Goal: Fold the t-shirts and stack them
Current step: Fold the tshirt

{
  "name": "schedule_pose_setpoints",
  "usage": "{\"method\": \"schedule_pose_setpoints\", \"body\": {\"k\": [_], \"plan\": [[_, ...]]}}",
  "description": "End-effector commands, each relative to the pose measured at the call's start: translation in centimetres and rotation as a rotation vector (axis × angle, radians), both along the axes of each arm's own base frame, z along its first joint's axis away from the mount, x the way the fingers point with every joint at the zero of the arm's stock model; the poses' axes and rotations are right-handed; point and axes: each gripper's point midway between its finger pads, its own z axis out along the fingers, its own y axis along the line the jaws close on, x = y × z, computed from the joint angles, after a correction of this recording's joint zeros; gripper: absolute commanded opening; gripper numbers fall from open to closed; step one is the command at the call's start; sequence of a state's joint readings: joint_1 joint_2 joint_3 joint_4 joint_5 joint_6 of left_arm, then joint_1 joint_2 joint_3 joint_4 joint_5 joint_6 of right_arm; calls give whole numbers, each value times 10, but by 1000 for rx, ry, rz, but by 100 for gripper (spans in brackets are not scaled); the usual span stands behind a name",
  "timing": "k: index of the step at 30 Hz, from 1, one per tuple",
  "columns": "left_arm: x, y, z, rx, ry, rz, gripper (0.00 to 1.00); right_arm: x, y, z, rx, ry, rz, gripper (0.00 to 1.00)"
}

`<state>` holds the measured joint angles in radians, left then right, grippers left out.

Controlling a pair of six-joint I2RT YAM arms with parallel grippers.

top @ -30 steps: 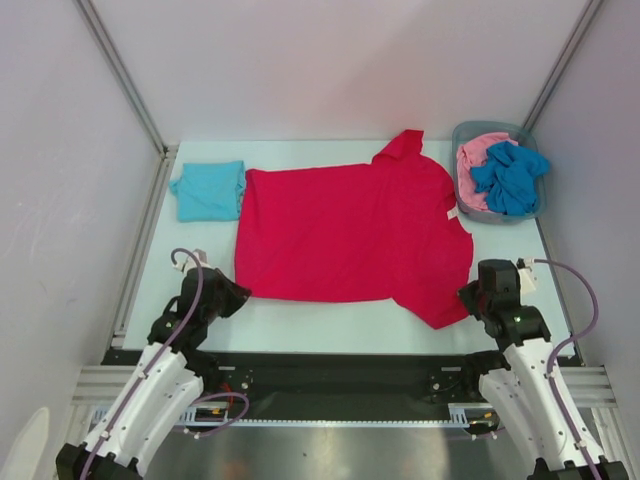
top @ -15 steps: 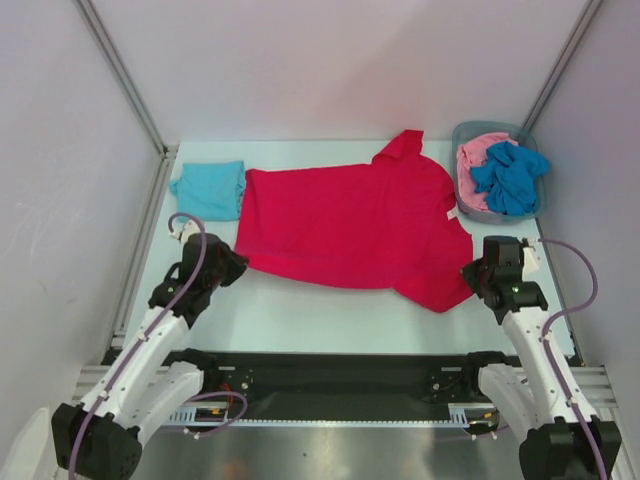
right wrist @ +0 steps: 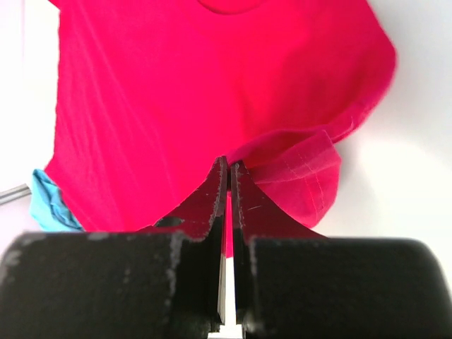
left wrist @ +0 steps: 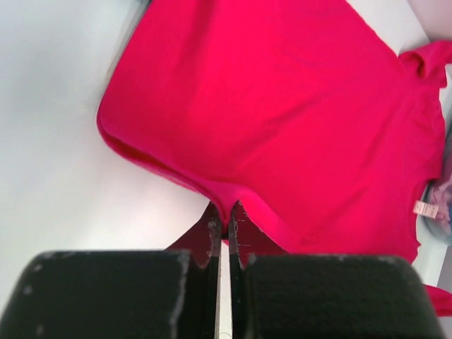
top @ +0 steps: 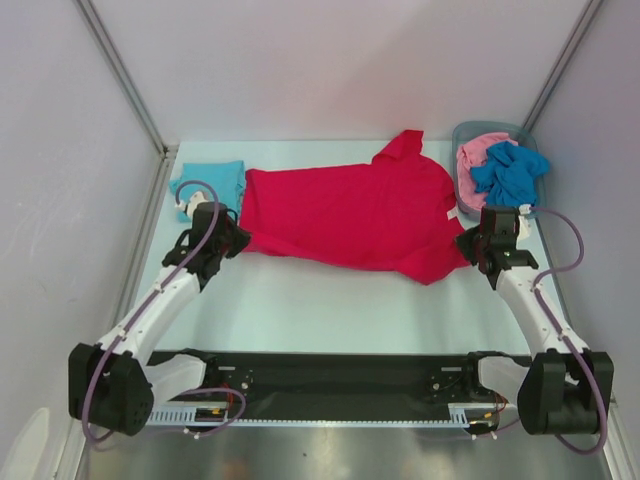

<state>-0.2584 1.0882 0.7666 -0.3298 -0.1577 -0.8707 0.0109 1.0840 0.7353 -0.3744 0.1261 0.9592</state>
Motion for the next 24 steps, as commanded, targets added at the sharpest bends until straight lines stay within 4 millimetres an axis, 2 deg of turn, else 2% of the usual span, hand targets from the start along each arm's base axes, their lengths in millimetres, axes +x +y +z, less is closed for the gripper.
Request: {"method": "schedule_pose_setpoints", "body": {"k": [1,7,8,10,11,12,14,15,19,24], "plan": [[29,6,31,14,-104,31,0,32,-8,30,2,-119,-13,0],[51,12,20,33,-79,63,0,54,-11,29,3,-132,-36,0],[56,12,18,34,-78,68,0,58,-12,24,4,-123,-41,0],[64,11,8,34,-59,64,0,66,-13,27,9,-146,-44,0],[69,9,8,31,-66,62,0,69,-13,21,11,-132,-44,0],[73,7,-1,33,-44,60,0,72,-12,21,14,-135,-43,0],[81,4,0,20,-51,55,0,80,-11,23,25,-152,-41,0],[84,3,-7,21,-36,54,0,83,-10,19,28,-147,-40,0],[100,-2,-8,19,-44,45,1,100,-9,24,40,-185,-35,0],[110,-10,-5,21,-51,29,0,122,-7,28,51,-205,-31,0]]}}
